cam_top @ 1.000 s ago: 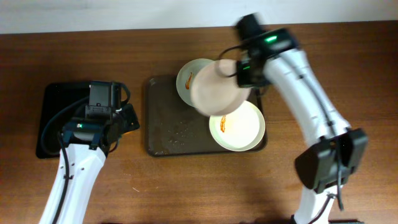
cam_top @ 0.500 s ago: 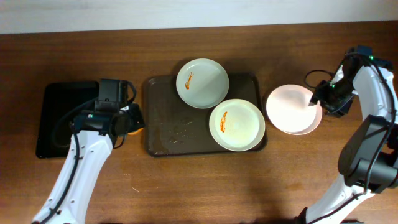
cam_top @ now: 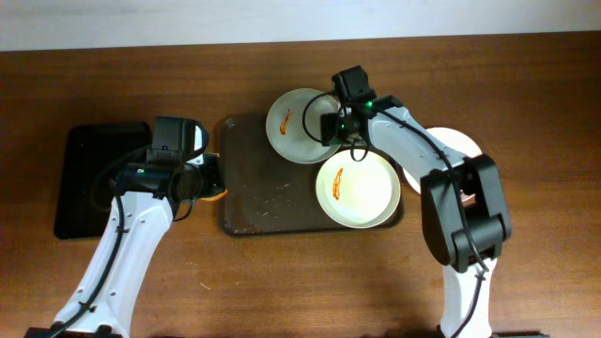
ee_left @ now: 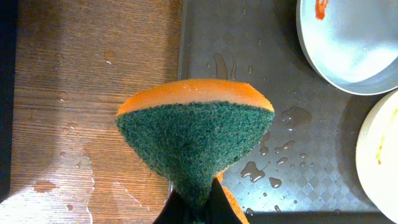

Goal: Clean dirty plates on tray and stack at the side
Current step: 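Grip the back plate with the right gripper and scrub it with the left sponge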

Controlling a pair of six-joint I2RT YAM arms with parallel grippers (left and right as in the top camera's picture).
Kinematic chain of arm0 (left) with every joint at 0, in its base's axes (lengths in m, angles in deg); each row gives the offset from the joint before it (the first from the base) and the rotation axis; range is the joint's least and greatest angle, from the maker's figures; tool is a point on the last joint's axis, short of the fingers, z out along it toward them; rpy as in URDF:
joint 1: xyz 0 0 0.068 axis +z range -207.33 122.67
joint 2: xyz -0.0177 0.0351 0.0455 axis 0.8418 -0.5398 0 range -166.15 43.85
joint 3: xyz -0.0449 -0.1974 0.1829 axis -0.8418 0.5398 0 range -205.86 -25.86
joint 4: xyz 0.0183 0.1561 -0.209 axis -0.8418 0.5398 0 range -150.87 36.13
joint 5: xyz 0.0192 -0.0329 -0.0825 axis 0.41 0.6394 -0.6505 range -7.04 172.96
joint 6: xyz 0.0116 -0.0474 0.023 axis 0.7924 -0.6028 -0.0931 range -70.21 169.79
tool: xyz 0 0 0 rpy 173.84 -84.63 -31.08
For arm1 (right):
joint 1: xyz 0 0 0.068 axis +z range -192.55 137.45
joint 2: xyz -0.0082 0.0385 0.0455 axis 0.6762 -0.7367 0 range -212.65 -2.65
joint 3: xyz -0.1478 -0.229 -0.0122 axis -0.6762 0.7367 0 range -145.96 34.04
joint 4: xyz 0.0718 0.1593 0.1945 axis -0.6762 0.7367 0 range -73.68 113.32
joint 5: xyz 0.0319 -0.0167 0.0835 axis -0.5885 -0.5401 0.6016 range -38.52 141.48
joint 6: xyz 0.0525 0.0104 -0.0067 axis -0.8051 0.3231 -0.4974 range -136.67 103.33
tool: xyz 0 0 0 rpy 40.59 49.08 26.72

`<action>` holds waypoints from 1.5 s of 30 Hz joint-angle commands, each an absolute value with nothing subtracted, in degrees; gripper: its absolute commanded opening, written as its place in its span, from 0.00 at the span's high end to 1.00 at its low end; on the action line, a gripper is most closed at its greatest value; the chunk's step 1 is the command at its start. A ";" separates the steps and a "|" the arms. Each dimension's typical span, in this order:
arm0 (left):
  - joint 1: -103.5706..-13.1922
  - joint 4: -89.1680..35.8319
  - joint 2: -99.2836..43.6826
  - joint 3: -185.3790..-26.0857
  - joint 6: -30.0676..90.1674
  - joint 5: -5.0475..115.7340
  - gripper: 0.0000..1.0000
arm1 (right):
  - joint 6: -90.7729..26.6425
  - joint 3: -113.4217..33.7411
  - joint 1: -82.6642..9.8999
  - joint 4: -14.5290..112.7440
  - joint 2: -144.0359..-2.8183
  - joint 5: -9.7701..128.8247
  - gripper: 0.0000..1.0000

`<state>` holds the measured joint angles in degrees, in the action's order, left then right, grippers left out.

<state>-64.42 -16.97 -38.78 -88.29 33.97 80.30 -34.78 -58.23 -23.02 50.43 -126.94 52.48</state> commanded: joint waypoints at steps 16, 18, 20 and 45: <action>-64.21 -18.57 -41.36 -87.74 34.93 76.81 1.00 | -38.80 -58.15 -13.92 57.88 -128.74 64.02 0.96; -64.82 -20.97 -46.04 -87.74 34.93 70.29 1.00 | -38.78 -58.08 -12.59 58.91 -128.74 64.96 0.96; -66.72 -24.65 -50.48 -87.74 34.89 68.57 1.00 | -38.40 -57.99 -11.72 59.22 -128.74 64.54 0.96; -69.08 -17.32 -62.80 -105.30 34.21 74.47 1.00 | -40.37 -57.99 -11.43 61.80 -128.74 60.72 0.96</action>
<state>-68.99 -15.71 -62.96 -106.10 33.58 87.84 -40.57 -58.43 -11.43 60.96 -128.45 64.41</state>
